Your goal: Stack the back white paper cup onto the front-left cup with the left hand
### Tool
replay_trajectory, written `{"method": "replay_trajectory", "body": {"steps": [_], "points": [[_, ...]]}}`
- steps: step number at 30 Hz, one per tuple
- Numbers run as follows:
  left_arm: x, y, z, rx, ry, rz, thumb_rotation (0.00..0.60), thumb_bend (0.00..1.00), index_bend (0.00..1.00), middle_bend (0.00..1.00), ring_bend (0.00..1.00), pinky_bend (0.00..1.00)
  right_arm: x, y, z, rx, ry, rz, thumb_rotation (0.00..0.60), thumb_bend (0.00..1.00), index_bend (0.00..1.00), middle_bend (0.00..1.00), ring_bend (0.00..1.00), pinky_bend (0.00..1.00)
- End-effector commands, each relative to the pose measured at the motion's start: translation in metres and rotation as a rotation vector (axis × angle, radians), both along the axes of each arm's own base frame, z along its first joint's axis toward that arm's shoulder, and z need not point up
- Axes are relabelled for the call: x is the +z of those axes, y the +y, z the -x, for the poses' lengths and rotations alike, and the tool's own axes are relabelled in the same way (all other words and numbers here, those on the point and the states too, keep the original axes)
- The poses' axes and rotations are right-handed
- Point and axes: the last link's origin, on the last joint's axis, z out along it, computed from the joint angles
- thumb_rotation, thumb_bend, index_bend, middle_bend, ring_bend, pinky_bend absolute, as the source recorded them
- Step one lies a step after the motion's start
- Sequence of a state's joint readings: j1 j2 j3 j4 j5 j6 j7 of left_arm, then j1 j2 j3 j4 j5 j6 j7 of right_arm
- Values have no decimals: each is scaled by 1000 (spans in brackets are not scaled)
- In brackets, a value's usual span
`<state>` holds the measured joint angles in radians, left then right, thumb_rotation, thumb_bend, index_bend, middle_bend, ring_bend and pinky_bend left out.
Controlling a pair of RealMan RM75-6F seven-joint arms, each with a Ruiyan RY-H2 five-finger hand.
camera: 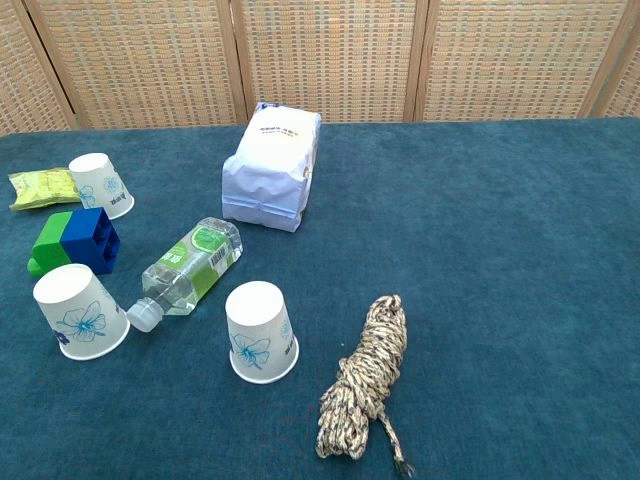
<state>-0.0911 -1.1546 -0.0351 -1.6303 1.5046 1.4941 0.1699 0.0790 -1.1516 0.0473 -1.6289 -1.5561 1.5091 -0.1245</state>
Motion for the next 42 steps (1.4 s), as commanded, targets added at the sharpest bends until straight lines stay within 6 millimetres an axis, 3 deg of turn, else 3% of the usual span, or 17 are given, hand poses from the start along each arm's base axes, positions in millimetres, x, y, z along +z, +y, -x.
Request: {"method": "replay_trajectory", "body": {"steps": [1, 29, 36, 42], "points": [[0, 0, 0, -1, -1, -3, 600, 207, 0, 0, 0, 0, 0, 0, 0, 3, -1, 2, 600, 45, 0, 0, 0, 0], [-7, 1, -6, -30, -21, 29, 600, 207, 0, 0, 0, 0, -2, -1, -1, 13, -6, 15, 600, 45, 0, 0, 0, 0], [-10, 14, -28, -96, -50, 54, 600, 207, 0, 0, 0, 0, -5, -2, -2, 13, -8, 13, 600, 45, 0, 0, 0, 0], [-33, 39, -84, -248, -45, 186, 600, 208, 80, 0, 0, 0, -8, -2, -4, 24, -6, 10, 600, 45, 0, 0, 0, 0]]}}
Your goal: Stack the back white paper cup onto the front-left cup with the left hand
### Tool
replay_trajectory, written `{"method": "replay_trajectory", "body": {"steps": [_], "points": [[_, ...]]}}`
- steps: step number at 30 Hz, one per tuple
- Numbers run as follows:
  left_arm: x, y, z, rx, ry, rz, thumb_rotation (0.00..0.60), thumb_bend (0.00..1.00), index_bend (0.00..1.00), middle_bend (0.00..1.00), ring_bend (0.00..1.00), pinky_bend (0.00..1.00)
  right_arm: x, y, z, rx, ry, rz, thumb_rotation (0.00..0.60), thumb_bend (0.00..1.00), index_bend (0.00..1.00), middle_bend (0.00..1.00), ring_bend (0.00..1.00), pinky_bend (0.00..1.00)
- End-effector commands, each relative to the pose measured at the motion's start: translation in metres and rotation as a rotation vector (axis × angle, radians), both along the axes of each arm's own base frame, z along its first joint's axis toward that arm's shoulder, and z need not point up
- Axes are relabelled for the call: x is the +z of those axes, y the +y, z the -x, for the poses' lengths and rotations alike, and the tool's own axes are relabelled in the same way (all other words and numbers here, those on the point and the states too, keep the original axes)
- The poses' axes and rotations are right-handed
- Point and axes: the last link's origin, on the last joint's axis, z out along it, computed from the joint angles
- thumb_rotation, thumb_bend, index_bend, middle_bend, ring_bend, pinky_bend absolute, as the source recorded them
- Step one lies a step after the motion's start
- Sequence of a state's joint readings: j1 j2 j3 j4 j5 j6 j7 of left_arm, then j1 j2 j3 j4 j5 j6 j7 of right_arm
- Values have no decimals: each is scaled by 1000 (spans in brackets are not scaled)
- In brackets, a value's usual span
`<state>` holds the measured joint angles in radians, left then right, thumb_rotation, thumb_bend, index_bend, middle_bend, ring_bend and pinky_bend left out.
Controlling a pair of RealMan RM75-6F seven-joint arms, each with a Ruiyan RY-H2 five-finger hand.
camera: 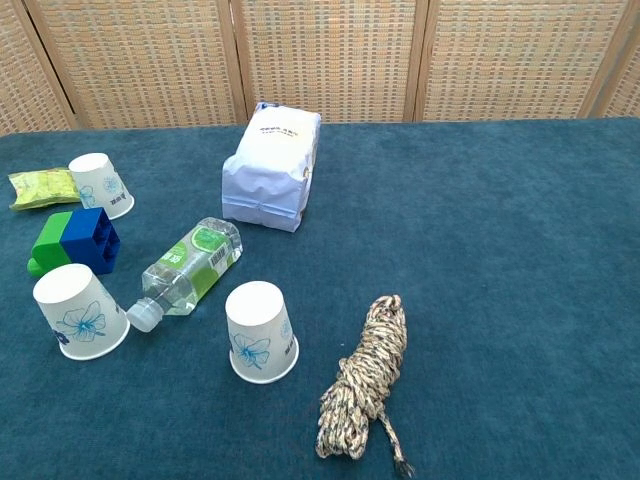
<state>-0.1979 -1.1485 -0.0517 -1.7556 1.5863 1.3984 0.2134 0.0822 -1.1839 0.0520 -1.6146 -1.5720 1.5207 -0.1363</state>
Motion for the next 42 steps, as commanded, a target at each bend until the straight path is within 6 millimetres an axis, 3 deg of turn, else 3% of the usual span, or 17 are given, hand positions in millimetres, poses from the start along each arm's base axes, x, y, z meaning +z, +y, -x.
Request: {"method": "replay_trajectory", "body": {"steps": [1, 9, 19, 27, 42], "points": [[-17, 14, -36, -94, 18, 94, 600, 208, 100, 0, 0, 0, 0, 0, 0, 1, -1, 0, 600, 45, 0, 0, 0, 0], [-65, 31, -87, -176, 88, 316, 600, 207, 142, 0, 0, 0, 1, -1, 2, -8, -13, 5, 600, 45, 0, 0, 0, 0], [-103, 52, -139, -229, 127, 394, 600, 207, 186, 0, 0, 0, 4, -4, 6, -16, -31, 13, 600, 45, 0, 0, 0, 0], [-114, 51, -157, -225, 159, 442, 600, 207, 239, 0, 0, 0, 5, -5, 5, 3, -44, 34, 600, 44, 0, 0, 0, 0], [-141, 60, -175, -203, 240, 472, 600, 208, 246, 0, 0, 0, 8, -5, 7, 6, -70, 49, 600, 45, 0, 0, 0, 0]]}}
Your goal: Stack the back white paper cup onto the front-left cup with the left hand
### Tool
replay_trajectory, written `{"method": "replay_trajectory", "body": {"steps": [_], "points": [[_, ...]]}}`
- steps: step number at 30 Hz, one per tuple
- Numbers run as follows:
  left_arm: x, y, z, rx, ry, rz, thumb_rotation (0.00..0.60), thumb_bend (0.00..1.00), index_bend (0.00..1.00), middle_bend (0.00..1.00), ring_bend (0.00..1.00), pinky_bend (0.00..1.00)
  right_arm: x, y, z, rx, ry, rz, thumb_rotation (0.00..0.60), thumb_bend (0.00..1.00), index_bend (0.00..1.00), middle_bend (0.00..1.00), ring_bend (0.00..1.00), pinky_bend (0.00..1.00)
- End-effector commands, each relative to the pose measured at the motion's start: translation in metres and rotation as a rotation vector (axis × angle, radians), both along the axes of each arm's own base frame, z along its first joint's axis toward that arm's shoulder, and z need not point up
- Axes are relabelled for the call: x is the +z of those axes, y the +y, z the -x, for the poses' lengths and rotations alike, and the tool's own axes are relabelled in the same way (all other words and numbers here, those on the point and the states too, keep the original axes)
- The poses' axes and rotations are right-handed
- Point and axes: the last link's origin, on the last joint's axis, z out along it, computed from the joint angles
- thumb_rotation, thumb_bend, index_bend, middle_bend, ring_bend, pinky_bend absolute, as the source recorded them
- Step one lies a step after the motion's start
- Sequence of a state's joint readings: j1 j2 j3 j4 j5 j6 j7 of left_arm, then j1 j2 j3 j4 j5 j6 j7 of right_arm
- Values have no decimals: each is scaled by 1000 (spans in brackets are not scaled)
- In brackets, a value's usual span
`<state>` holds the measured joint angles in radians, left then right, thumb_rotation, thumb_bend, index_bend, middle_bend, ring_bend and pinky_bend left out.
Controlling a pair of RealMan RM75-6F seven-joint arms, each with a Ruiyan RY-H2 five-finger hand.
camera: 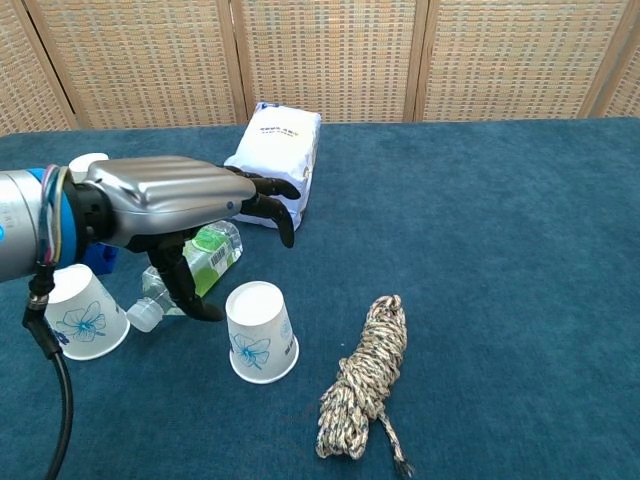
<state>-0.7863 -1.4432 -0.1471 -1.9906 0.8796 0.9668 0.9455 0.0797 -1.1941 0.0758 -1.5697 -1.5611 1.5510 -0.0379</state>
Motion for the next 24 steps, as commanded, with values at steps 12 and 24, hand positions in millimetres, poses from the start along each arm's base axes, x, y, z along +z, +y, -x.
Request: {"method": "replay_trajectory", "body": {"steps": [12, 24], "points": [[-33, 7, -4, 34, 63, 21, 600, 208, 399, 0, 0, 0, 2, 0, 0, 7, -12, 11, 600, 45, 0, 0, 0, 0], [-24, 7, -8, 24, 29, 4, 600, 209, 520, 0, 0, 0, 3, 0, 0, 14, -14, 23, 600, 45, 0, 0, 0, 0]]}}
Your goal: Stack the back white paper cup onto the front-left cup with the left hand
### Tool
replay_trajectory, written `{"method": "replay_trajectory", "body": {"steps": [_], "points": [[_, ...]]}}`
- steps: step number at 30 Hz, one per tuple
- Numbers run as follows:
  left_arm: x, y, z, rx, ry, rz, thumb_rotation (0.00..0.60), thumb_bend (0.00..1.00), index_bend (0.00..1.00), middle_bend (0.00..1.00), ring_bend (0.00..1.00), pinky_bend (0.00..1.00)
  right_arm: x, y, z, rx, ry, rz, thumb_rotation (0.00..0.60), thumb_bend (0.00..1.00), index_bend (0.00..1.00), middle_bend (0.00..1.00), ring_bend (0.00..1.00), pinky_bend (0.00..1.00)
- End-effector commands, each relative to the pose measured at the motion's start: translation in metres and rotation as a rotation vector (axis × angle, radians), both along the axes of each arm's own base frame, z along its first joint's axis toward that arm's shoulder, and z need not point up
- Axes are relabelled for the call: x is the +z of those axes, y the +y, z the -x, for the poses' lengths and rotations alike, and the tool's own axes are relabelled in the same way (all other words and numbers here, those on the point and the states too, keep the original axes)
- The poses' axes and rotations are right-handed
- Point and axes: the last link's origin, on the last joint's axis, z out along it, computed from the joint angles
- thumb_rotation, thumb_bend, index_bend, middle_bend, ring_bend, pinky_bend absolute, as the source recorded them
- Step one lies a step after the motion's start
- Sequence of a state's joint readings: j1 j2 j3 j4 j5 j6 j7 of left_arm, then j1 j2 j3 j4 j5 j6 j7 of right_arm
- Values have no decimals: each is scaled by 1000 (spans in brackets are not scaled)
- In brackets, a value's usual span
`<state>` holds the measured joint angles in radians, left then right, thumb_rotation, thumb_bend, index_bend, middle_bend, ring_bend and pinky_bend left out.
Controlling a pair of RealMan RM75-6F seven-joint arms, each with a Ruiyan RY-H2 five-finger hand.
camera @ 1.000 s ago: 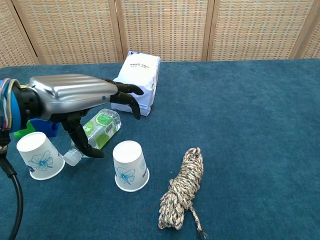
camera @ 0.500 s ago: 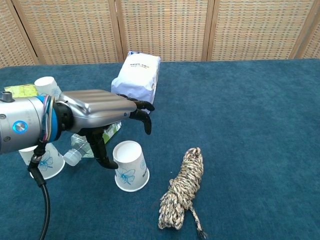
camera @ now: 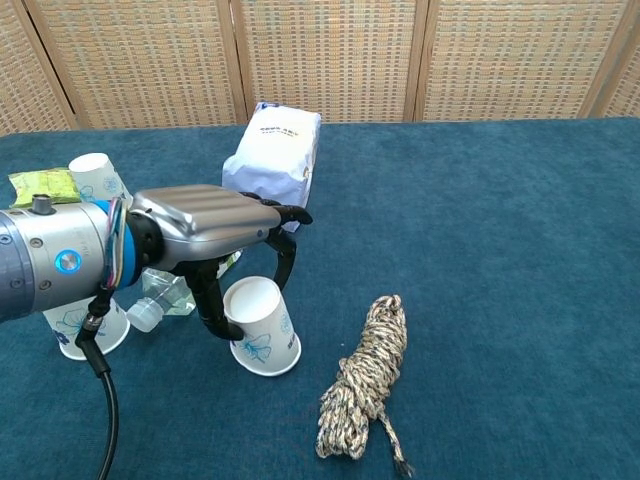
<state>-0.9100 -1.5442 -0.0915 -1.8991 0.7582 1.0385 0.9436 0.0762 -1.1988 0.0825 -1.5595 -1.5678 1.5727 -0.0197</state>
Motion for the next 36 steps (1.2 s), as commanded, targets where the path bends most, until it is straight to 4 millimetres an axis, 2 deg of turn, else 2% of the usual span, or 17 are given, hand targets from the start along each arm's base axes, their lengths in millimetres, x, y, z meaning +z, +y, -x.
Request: {"method": "replay_trajectory", "body": {"steps": [1, 6, 9, 12, 16, 24, 36], "points": [[9, 0, -4, -10, -25, -10, 600, 209, 520, 0, 0, 0, 0, 0, 0, -1, 1, 0, 600, 45, 0, 0, 0, 0], [42, 1, -15, -45, -54, -55, 600, 208, 520, 0, 0, 0, -1, 0, 1, -6, 2, -5, 600, 45, 0, 0, 0, 0], [80, 1, -16, -74, -38, -117, 600, 209, 520, 0, 0, 0, -2, 0, 0, -4, 6, -7, 600, 44, 0, 0, 0, 0], [122, -4, -3, -54, -19, -156, 600, 209, 520, 0, 0, 0, -3, 0, 0, -2, 9, -11, 600, 45, 0, 0, 0, 0], [149, -6, 17, -49, 21, -195, 600, 208, 520, 0, 0, 0, -5, 0, -1, -2, 16, -14, 600, 45, 0, 0, 0, 0], [173, -22, 61, 47, 27, -132, 600, 207, 520, 0, 0, 0, -9, 1, -3, 1, 25, -24, 600, 44, 0, 0, 0, 0], [176, -16, 107, 98, 58, -144, 600, 209, 520, 0, 0, 0, -10, 2, -4, 6, 22, -25, 600, 45, 0, 0, 0, 0]]}}
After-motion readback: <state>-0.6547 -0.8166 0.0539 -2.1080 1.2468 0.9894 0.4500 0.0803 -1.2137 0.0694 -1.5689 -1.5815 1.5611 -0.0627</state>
